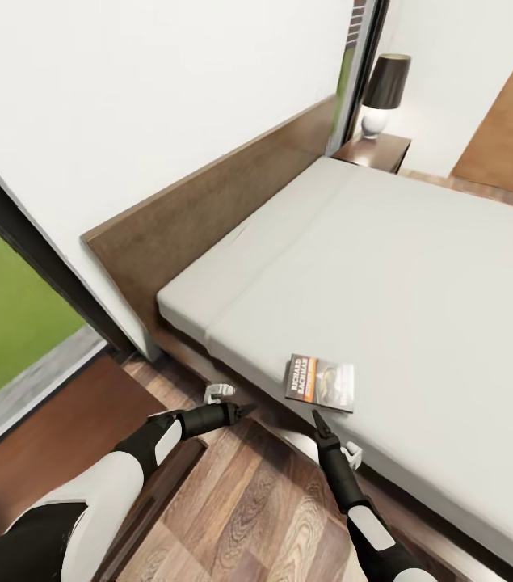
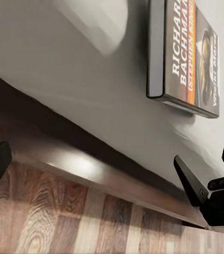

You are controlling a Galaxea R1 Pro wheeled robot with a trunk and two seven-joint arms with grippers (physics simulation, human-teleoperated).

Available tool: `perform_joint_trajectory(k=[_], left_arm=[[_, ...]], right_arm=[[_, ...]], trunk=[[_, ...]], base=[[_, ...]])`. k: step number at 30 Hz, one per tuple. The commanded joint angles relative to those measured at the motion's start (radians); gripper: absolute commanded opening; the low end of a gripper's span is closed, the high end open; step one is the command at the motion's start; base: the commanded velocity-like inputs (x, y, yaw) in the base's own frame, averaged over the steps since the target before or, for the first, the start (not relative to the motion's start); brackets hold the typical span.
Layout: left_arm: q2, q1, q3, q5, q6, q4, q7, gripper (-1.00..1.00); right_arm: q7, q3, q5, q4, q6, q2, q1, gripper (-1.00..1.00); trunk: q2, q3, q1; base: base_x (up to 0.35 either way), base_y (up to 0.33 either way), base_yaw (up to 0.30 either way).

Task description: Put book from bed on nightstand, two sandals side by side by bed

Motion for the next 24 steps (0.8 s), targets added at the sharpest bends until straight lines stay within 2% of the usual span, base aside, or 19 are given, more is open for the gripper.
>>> perform_joint_trajectory(k=[1, 7, 24], left_arm=[[-0.001, -0.001, 0.007, 0.002, 0.01, 0.0, -0.004, 1.0], [-0.001, -0.001, 0.007, 0.002, 0.01, 0.0, -0.004, 1.0], [-0.001, -0.001, 0.007, 0.002, 0.01, 0.0, -0.004, 1.0]], right_arm=[[0.004, -0.001, -0.004, 0.001, -0.001, 0.0, 0.0, 1.0], [0.004, -0.001, -0.004, 0.001, -0.001, 0.0, 0.0, 1.0], [0.004, -0.001, -0.004, 0.001, -0.001, 0.0, 0.0, 1.0]], trunk=[[0.0, -0.001, 0.0], [0.0, -0.001, 0.0], [0.0, -0.001, 0.0]], base=[[0.0, 0.0, 0.267], [0.0, 0.0, 0.202], [0.001, 0.0, 0.008]])
